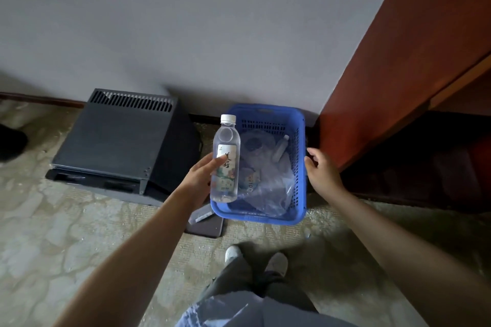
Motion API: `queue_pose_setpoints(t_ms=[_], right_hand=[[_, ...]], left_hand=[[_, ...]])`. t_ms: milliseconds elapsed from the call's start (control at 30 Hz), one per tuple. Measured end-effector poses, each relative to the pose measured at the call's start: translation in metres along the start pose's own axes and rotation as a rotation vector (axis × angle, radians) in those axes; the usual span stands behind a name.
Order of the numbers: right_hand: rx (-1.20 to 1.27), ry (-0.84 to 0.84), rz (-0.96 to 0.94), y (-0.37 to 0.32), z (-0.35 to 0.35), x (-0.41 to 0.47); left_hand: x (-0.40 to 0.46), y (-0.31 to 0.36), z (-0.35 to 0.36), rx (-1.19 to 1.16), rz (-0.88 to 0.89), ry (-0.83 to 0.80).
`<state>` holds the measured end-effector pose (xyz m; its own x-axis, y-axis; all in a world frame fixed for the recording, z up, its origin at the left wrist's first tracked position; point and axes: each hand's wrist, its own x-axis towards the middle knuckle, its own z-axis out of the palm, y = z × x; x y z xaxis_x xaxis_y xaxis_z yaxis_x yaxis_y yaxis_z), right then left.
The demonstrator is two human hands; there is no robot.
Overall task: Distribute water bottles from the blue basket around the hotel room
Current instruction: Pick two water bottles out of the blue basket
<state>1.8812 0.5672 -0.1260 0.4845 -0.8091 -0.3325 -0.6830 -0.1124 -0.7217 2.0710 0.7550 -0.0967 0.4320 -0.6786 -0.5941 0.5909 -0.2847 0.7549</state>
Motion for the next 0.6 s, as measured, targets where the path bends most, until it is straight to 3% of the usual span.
queue_pose_setpoints(t_ms=[467, 600], right_hand=[[-0.122, -0.02, -0.066, -0.044, -0.02, 0.087], [-0.145, -0.052, -0.103, -0.052, -0.028, 0.12]], left_hand=[[0.085, 0.074, 0.012, -0.023, 0.038, -0.056], [0.103, 0.088, 0.02, -0.045, 0.071, 0.001]])
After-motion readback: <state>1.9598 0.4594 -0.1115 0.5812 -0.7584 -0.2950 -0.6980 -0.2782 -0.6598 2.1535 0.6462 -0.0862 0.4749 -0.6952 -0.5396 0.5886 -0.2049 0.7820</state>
